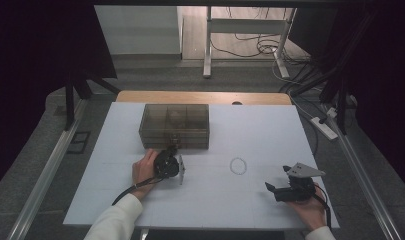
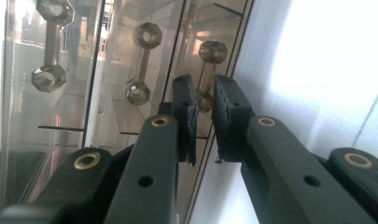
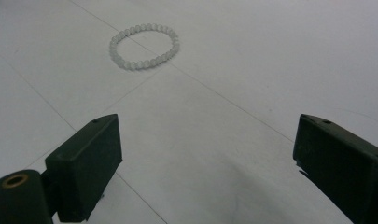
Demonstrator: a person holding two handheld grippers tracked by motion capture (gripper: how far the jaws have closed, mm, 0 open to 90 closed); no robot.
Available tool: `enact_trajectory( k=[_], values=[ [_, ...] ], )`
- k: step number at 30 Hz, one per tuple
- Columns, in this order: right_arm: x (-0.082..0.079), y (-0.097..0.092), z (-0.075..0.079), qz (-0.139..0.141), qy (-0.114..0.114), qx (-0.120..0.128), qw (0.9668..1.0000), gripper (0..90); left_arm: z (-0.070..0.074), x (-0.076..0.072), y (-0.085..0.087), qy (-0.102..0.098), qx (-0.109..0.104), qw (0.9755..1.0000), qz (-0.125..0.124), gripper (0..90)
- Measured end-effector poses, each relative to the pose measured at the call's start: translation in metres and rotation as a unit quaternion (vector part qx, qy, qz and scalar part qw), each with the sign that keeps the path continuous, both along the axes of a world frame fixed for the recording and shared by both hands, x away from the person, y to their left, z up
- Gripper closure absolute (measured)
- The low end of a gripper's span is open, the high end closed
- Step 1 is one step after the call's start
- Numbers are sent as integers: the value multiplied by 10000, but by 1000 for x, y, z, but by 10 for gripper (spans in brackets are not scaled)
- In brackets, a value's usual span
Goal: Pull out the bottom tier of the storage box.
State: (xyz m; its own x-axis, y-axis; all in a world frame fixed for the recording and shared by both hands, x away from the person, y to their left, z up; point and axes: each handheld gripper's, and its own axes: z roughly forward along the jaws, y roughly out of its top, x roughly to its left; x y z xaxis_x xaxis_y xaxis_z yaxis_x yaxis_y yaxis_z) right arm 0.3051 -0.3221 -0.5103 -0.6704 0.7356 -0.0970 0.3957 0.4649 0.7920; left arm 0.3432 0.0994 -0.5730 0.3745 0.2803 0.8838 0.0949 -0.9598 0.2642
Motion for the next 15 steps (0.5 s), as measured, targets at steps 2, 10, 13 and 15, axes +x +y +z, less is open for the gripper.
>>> enact_trajectory(
  k=[2,10,13,15],
  values=[
    [0,0,0,7,5,-6,10000,77,0,0,0,3,5,10000,2,791],
    [0,1,-1,4,1,-21,10000,77,-1,2,-1,-7,-59,10000,-4,772],
    [0,1,-1,-2,6,-6,10000,77,-1,2,-1,-54,-4,10000,-30,782],
    [0,1,0,-2,4,-3,10000,77,-1,1,-1,-97,13,9999,-38,787]
  ],
)
